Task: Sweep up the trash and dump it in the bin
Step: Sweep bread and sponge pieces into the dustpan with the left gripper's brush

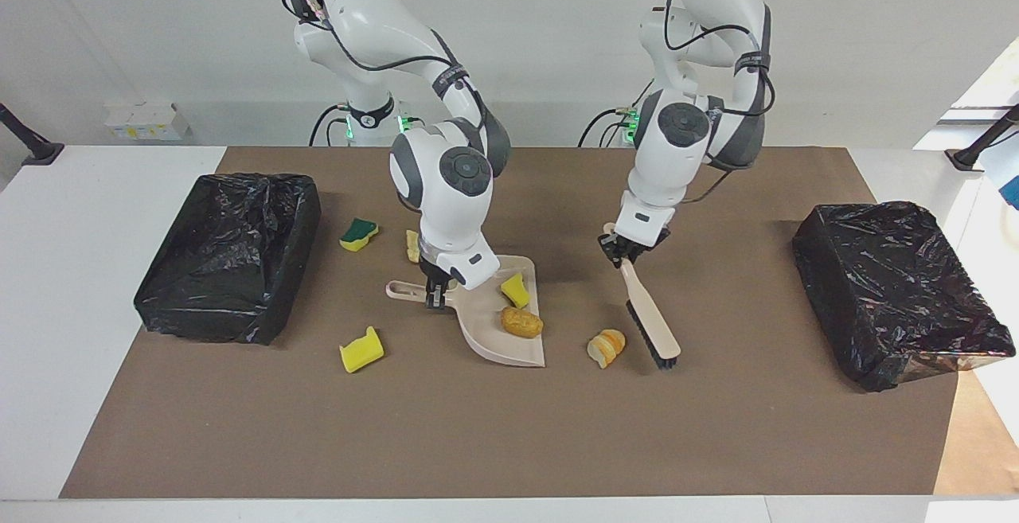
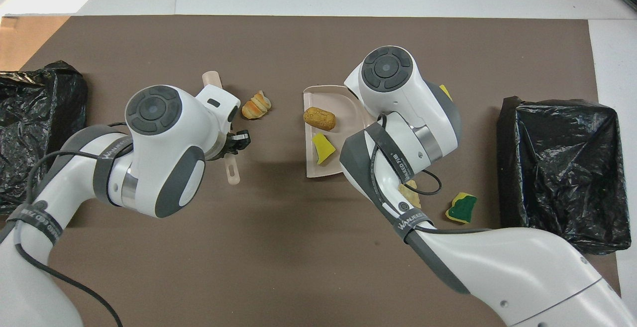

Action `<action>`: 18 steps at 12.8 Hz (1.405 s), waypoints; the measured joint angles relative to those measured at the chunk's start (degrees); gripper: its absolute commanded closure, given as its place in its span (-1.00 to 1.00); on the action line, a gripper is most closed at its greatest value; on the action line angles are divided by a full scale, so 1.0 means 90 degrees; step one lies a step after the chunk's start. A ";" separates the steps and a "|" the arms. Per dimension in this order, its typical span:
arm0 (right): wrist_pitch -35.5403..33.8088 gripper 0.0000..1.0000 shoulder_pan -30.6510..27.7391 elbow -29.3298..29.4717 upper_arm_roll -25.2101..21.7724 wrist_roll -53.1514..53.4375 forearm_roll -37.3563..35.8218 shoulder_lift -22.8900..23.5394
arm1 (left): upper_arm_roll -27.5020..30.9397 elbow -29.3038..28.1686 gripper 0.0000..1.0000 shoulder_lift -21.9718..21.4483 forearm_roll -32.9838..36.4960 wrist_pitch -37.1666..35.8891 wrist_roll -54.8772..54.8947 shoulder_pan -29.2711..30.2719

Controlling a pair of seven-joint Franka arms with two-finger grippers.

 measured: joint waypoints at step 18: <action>0.0020 1.00 -0.0017 -0.0049 -0.0001 0.0345 0.0196 0.0001 | -0.0105 0.0040 1.00 -0.0229 -0.0712 -0.0627 0.0966 -0.1212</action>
